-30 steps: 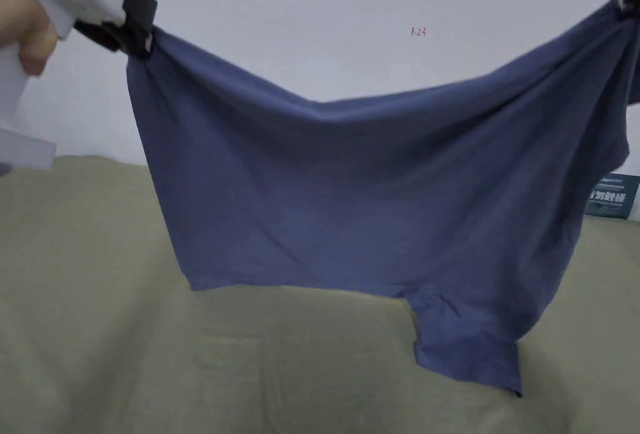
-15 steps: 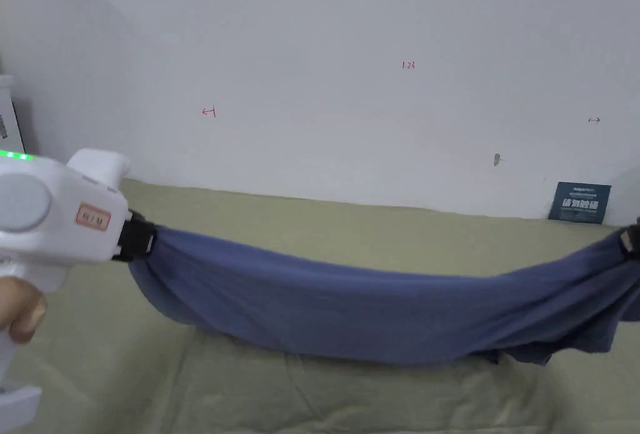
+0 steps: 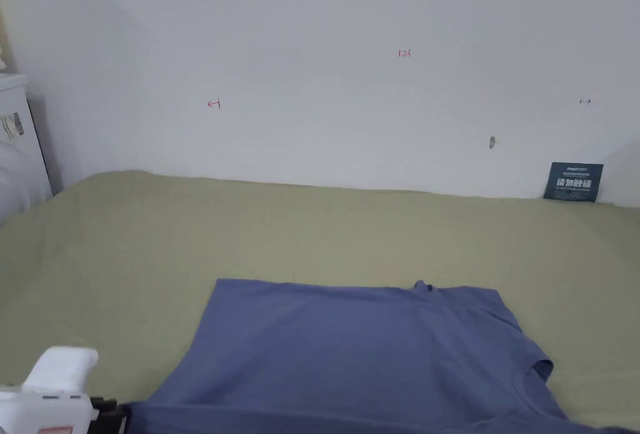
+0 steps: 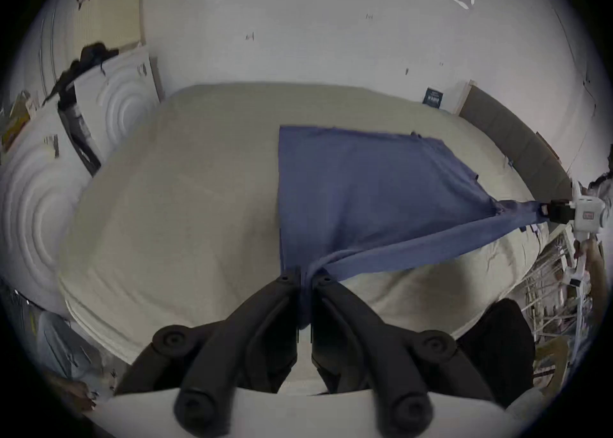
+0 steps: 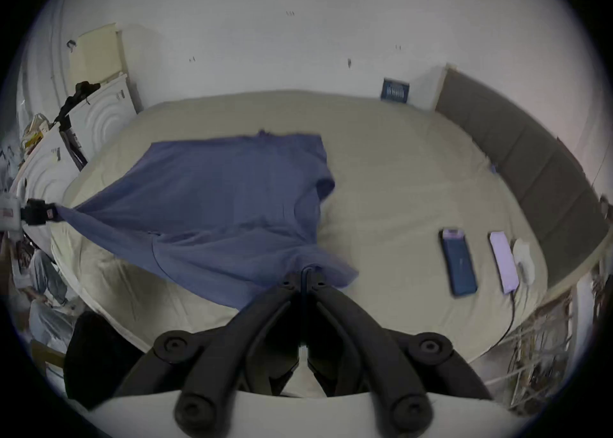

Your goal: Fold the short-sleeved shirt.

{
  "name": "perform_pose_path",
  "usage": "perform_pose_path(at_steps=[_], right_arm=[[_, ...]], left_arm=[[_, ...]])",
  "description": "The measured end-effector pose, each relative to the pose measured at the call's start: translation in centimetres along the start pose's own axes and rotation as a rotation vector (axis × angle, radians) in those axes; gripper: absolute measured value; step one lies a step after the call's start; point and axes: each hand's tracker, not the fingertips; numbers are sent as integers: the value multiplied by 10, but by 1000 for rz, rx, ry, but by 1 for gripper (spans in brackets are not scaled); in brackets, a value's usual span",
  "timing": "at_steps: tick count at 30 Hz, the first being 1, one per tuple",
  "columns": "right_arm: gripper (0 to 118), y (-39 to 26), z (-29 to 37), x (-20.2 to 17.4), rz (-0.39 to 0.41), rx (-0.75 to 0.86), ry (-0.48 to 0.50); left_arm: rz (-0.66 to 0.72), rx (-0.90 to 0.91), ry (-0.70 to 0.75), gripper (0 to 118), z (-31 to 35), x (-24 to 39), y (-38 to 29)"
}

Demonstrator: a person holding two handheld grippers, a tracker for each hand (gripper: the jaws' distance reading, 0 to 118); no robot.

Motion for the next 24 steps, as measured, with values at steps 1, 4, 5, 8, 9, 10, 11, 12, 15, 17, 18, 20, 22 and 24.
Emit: perform_pose_path(at_steps=[1, 4, 5, 8, 9, 10, 11, 12, 15, 17, 18, 20, 22, 24], right_arm=[[2, -8, -7, 1, -5, -25, -6], [2, -25, -29, 7, -1, -73, -14], [2, -29, -33, 8, 5, -83, -13], [3, -37, -38, 10, -7, -126, -5], [4, -38, -39, 12, -11, -142, 3], [6, -39, -38, 14, -12, -144, 2], [17, -40, -36, 15, -7, -154, -6], [34, -40, -33, 17, 12, -175, -29], [91, -41, -18, 26, -14, -163, -72], [90, -37, -2, 29, -81, -92, -65], [90, -34, 6, 27, -106, -72, -45], [90, -30, 19, 20, -132, -27, -17], [90, -26, 26, 9, -126, -18, 1], [90, -27, 25, -3, -108, -31, 13]], left_arm=[[-2, -12, 1, 7, -7, 0, -8], [-2, -48, -1, 7, -23, -2, -26], [10, -63, -2, 7, -28, -4, -30], [39, -87, -8, 11, -37, -10, -39], [39, -97, -3, 21, -39, -12, -42], [33, -111, 17, 36, -41, -13, -44], [21, -123, 56, 47, -40, -17, -47], [20, -117, 76, 51, -36, -20, -50], [112, -79, 110, 71, -18, -33, -50], [183, -25, 110, 72, -2, -35, -49], [214, 5, 109, 72, 6, -33, -47], [241, 48, 78, 78, 20, -25, -44], [228, 46, 62, 81, 28, -8, -41], [195, 46, 39, 81, 31, 15, -42]])
